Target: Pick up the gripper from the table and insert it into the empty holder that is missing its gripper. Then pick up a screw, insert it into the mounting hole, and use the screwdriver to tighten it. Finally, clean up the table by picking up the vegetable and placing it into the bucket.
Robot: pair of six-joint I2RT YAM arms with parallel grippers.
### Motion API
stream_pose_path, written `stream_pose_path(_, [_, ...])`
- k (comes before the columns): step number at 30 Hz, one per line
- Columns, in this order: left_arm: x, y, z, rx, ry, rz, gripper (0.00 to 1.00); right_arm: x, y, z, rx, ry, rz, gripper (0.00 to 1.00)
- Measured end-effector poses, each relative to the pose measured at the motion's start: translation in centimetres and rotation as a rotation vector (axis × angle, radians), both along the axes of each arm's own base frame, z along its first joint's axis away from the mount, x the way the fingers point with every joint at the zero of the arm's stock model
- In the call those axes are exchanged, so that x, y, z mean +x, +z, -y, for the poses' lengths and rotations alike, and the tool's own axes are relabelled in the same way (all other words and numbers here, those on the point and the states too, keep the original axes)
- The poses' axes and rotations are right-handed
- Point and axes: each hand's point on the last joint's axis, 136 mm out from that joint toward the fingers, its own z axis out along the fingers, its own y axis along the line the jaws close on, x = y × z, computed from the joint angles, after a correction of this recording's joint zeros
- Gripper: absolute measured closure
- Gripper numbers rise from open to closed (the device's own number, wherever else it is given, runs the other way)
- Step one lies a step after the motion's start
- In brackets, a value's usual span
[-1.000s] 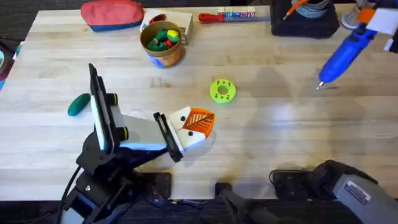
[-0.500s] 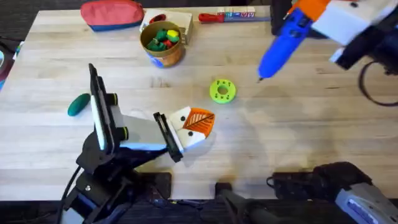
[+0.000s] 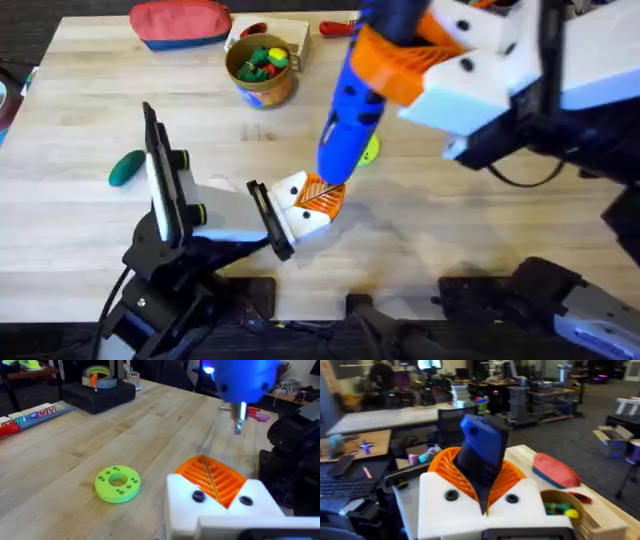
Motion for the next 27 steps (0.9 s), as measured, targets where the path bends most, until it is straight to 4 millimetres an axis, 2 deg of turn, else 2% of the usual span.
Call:
stream_pose_path(6, [0.0, 0.0, 0.0, 0.0, 0.0, 0.0, 0.989, -0.7, -0.9, -3.6, -0.007, 0.102, 0.024, 0.995])
stream_pose_path(10, [0.0, 0.0, 0.0, 0.0, 0.0, 0.0, 0.989, -0.9, -2.0, -5.2, -0.042, 0.131, 0.057, 0.995])
stream_pose_path(27, [0.0, 0.0, 0.0, 0.0, 0.0, 0.0, 0.989, -0.4, -1.9, -5.7, -0.049, 0.119, 0.136, 0.995])
